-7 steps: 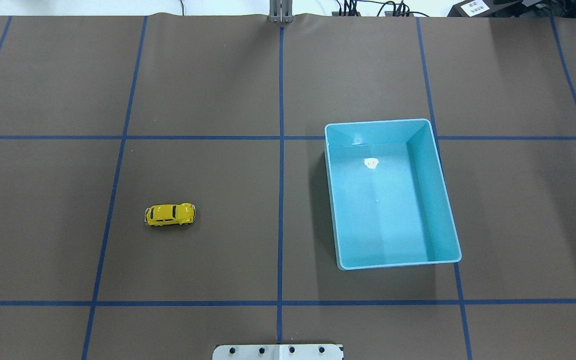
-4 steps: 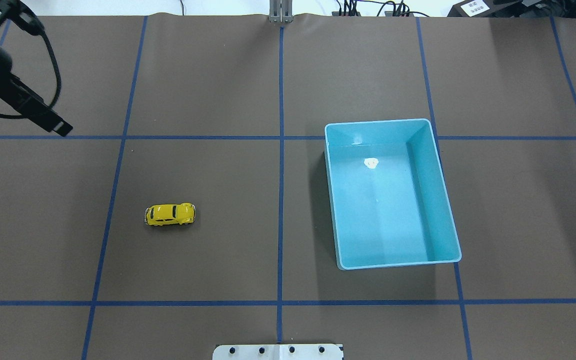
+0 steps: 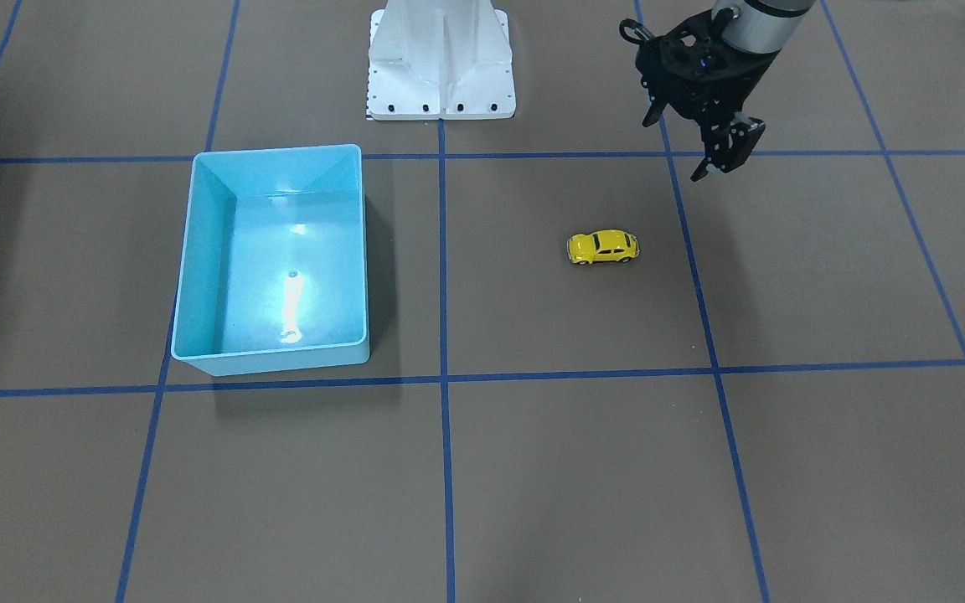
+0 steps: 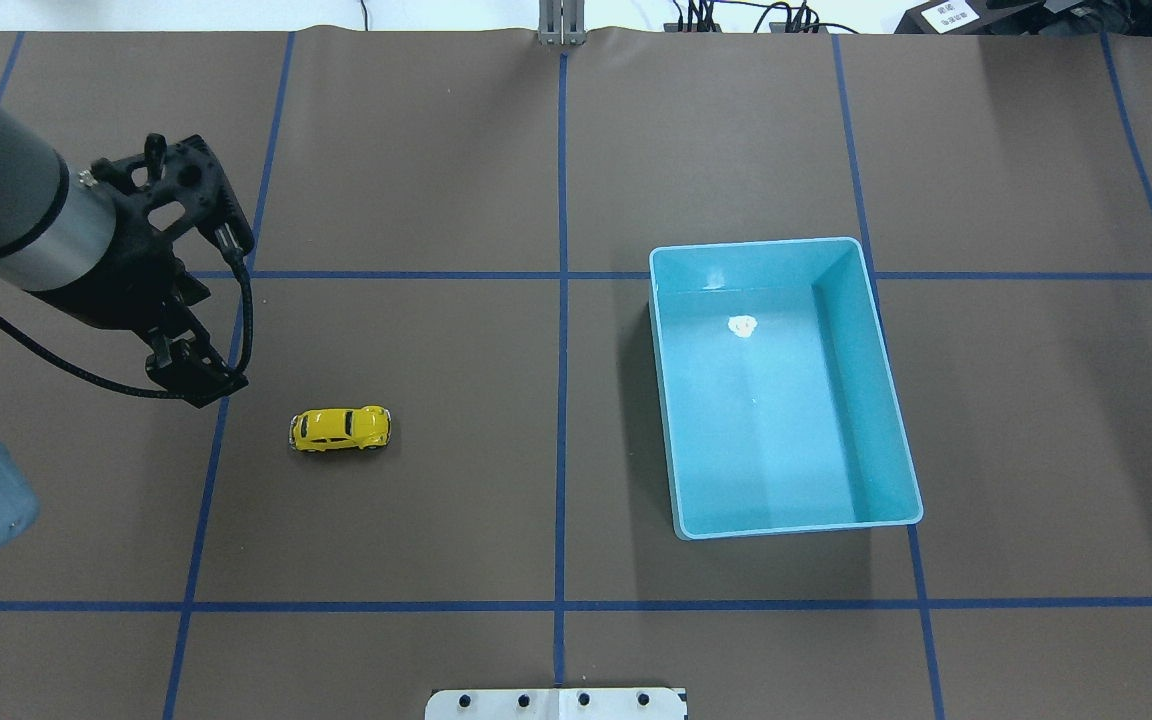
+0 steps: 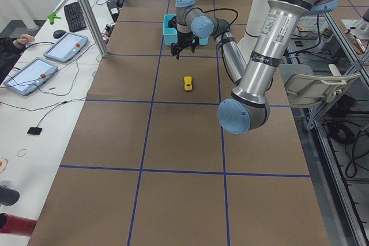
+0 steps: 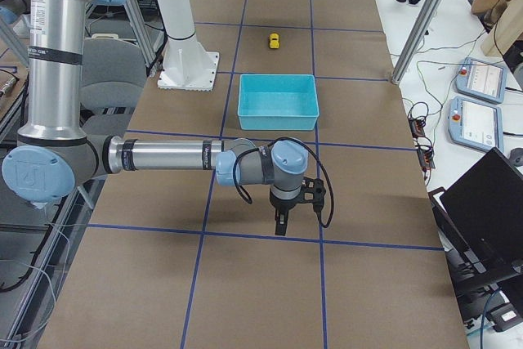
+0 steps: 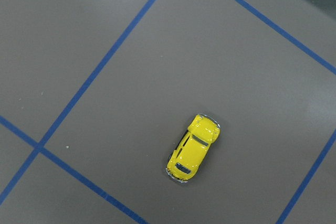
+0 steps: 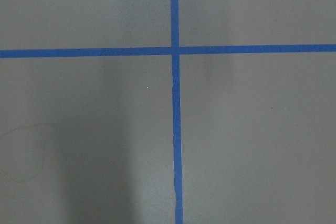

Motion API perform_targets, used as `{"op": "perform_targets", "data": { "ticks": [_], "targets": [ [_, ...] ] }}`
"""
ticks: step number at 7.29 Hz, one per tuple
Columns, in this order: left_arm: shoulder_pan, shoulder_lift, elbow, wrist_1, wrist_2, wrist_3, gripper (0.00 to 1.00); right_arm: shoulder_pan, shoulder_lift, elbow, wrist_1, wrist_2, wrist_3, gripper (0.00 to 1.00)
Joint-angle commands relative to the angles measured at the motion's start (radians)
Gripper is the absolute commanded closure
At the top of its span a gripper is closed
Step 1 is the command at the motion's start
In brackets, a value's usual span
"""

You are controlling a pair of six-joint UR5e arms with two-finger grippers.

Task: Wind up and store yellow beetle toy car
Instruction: 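Move the left gripper down over the yellow toy car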

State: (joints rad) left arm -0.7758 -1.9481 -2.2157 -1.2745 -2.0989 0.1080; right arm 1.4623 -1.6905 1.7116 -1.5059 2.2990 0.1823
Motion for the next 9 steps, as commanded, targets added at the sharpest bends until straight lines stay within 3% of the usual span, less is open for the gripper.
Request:
{"op": "perform_targets", "data": {
  "ticks": [1,3,5,9],
  "targets": [
    [0.084,-0.005,0.001,-0.005,0.091,0.138,0.00,-0.011,0.000,-0.004,0.001,0.014,0.003,0.00],
    [0.147,-0.035,0.045,-0.008,0.105,0.232,0.00,-0.011,-0.001,-0.006,0.001,0.014,-0.004,0.00],
    [0.216,-0.045,0.112,-0.070,0.201,0.237,0.00,-0.011,-0.001,-0.006,0.006,0.014,-0.009,0.00],
    [0.224,-0.081,0.342,-0.239,0.198,0.237,0.00,-0.011,-0.001,-0.007,0.004,0.014,-0.009,0.00]
  ]
}}
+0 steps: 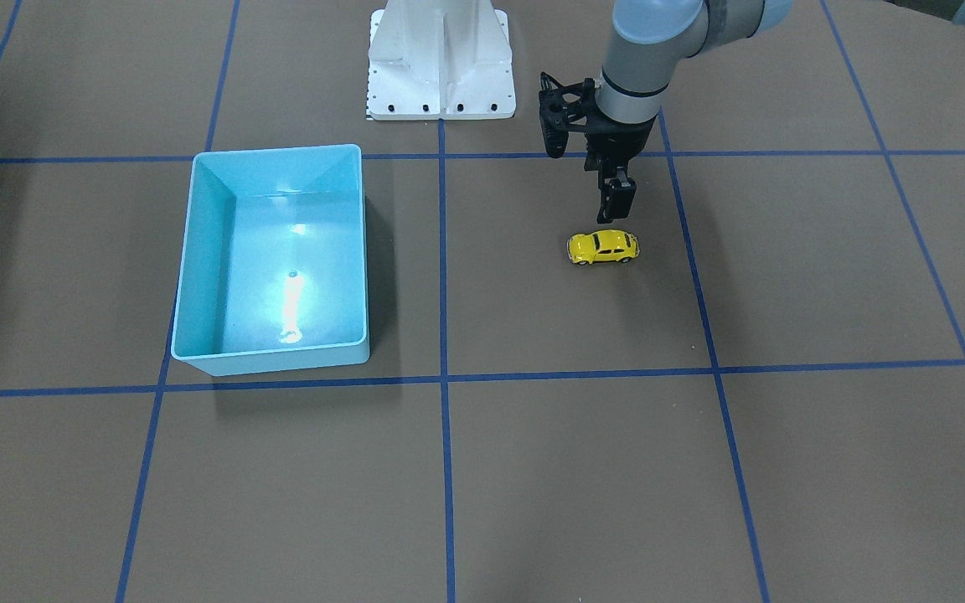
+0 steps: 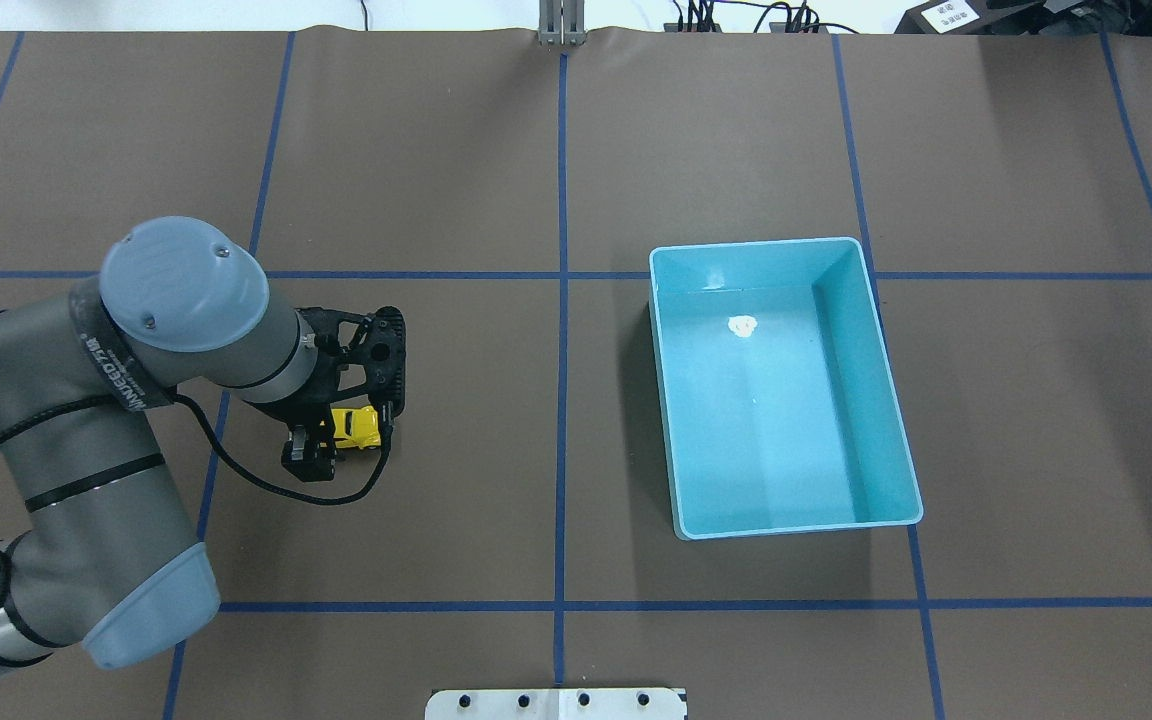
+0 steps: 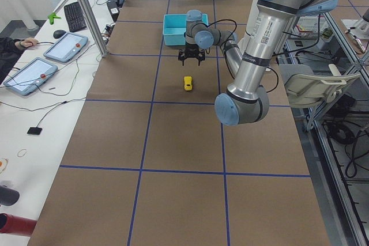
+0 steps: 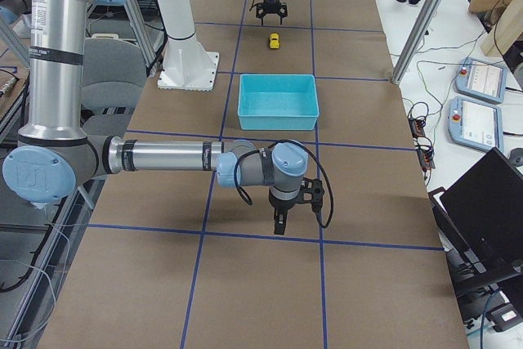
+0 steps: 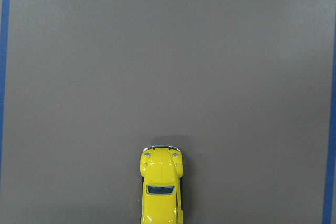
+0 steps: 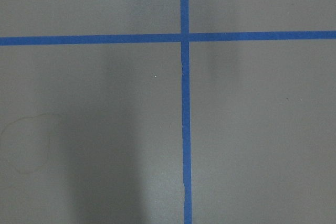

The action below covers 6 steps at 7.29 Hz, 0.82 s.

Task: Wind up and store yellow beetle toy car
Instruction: 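Move the left gripper down over the yellow toy car, then press the left gripper on the car's roof and pull it backward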

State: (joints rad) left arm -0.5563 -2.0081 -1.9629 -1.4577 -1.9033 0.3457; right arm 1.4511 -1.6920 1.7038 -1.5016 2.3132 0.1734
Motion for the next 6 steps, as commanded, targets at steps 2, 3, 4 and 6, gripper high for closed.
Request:
{"op": "perform_targets", "data": {
  "ticks": [2,3,4,6],
  "targets": [
    [0.007,-0.021,0.168,-0.127,0.000,-0.001,0.00,0.000,-0.002,-0.001,0.000,0.000,0.000,0.00],
    [0.007,-0.015,0.191,-0.169,-0.002,-0.001,0.00,-0.002,-0.002,-0.001,-0.002,0.000,0.000,0.00],
    [0.012,-0.015,0.196,-0.174,-0.002,-0.007,0.00,0.000,-0.002,-0.010,0.001,0.000,-0.002,0.00],
    [0.030,-0.014,0.196,-0.174,-0.003,-0.004,0.00,0.000,0.000,-0.009,0.004,0.000,-0.002,0.00]
  ]
}}
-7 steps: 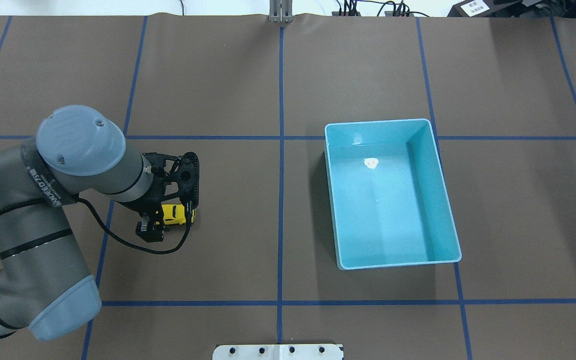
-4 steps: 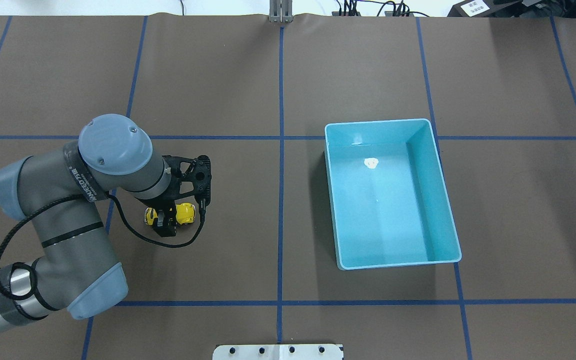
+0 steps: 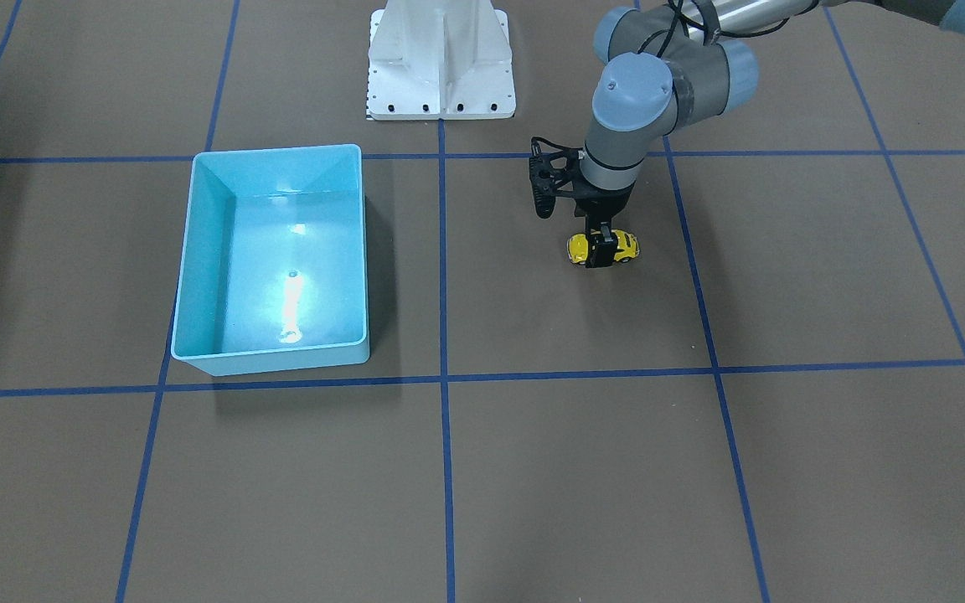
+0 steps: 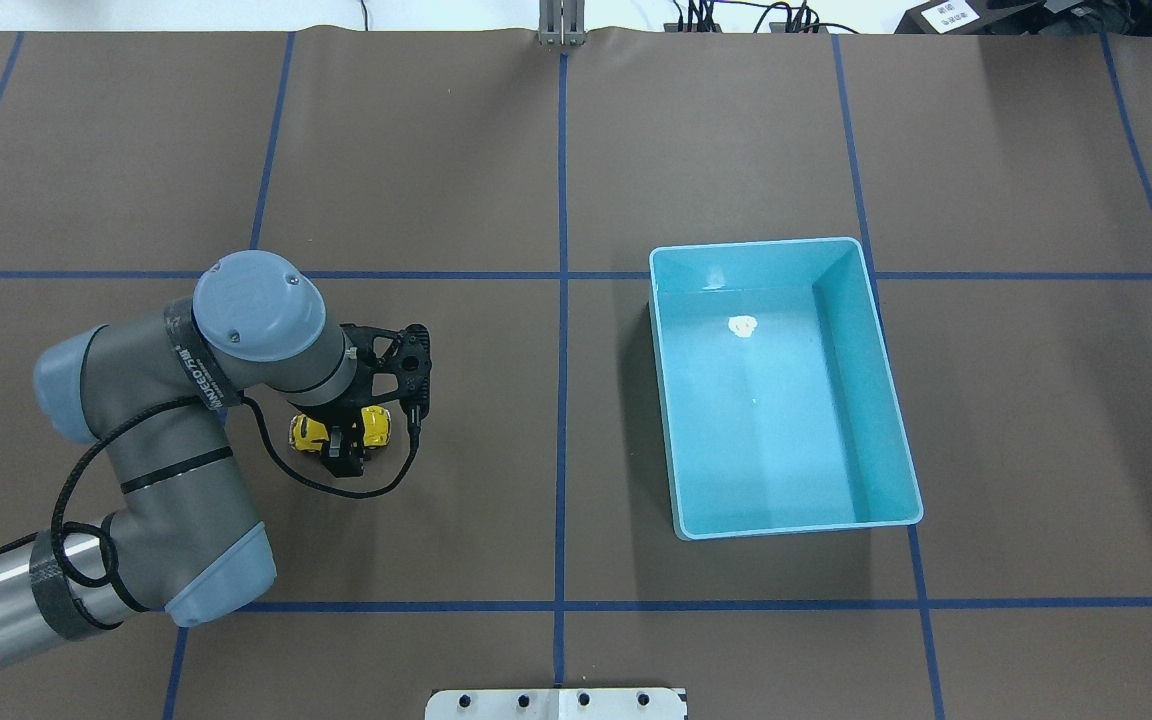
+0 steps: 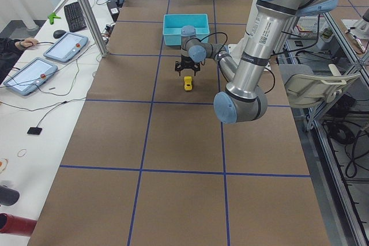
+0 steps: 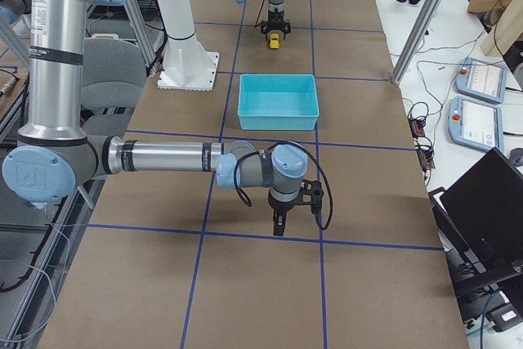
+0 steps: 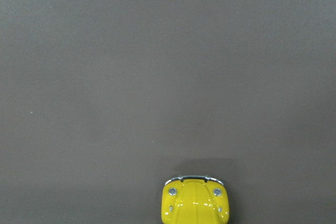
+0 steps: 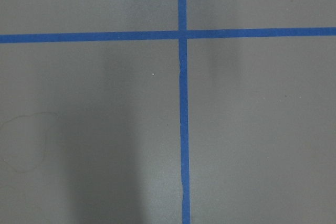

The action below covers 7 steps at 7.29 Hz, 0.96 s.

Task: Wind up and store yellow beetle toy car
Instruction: 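Press the left gripper on the car's roof and pull it backward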

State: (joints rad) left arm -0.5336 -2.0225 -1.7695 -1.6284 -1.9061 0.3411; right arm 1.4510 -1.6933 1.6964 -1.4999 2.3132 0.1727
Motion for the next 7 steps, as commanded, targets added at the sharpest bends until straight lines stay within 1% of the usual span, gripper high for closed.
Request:
{"op": "perform_targets", "data": {
  "ticks": [1,7],
  "targets": [
    [0.017,0.001,0.007,-0.004,0.001,0.001,0.00,0.000,0.003,-0.001,0.001,0.000,-0.001,0.00],
    [0.021,-0.001,0.041,-0.005,0.002,0.004,0.00,0.000,0.001,-0.001,0.001,0.000,0.001,0.00]
  ]
}}
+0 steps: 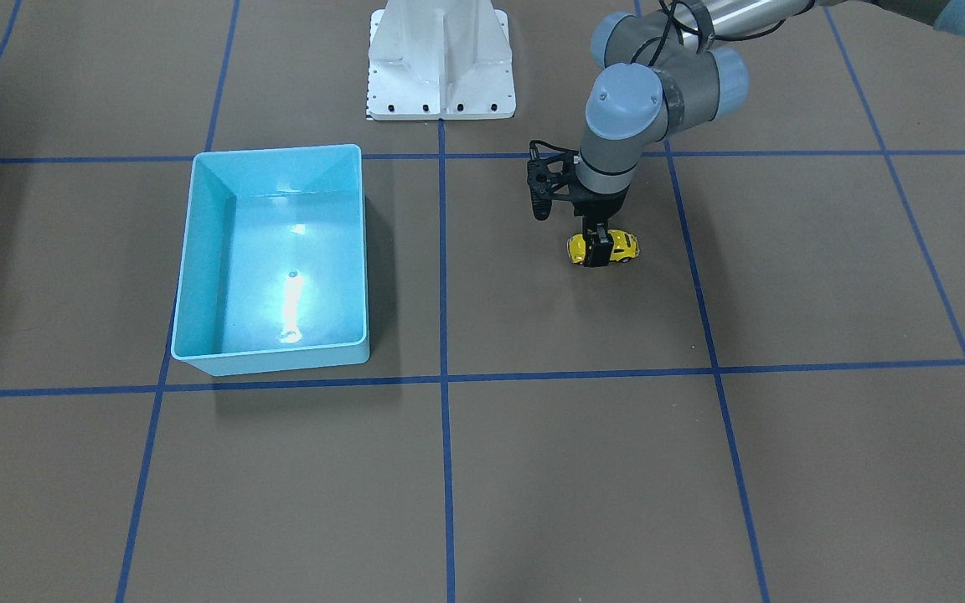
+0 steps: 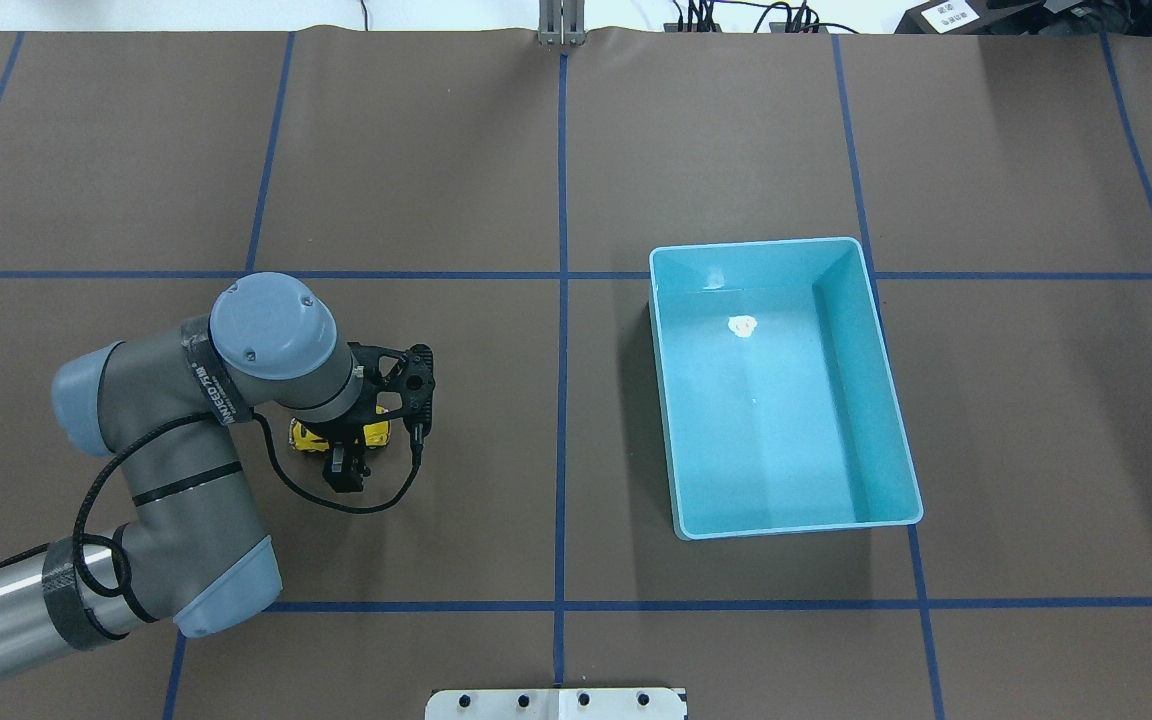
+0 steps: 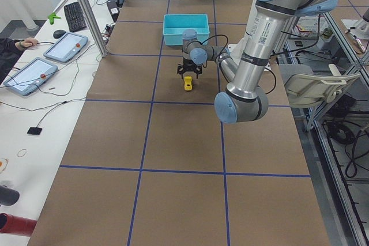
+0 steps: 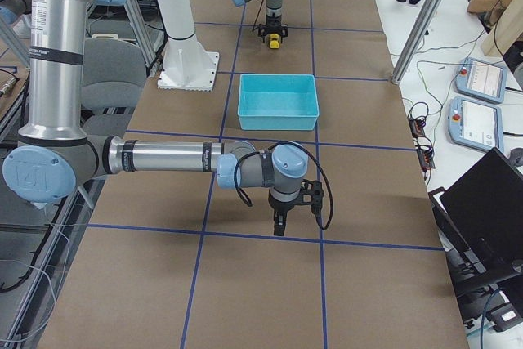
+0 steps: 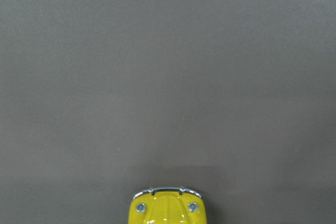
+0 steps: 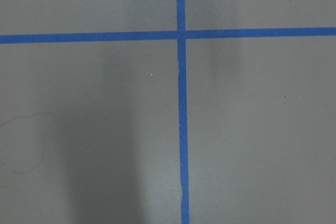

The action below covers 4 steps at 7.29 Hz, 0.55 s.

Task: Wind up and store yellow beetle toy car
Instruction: 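Press the left gripper on the car's roof and pull it backward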

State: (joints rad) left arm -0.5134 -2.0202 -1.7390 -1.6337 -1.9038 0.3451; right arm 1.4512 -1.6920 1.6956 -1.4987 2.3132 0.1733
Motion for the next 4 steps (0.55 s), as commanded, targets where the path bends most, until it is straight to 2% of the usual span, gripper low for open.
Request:
{"op": "perform_targets", "data": {
  "ticks": [1,4],
  "targets": [
    [0.001,-0.005,0.015,0.000,0.000,0.000,0.00,0.000,0.000,-0.001,0.000,0.000,0.000,0.00],
    [0.000,-0.008,0.042,-0.040,0.000,0.006,0.03,0.000,0.001,-0.001,0.000,0.000,0.000,0.00]
  ]
}}
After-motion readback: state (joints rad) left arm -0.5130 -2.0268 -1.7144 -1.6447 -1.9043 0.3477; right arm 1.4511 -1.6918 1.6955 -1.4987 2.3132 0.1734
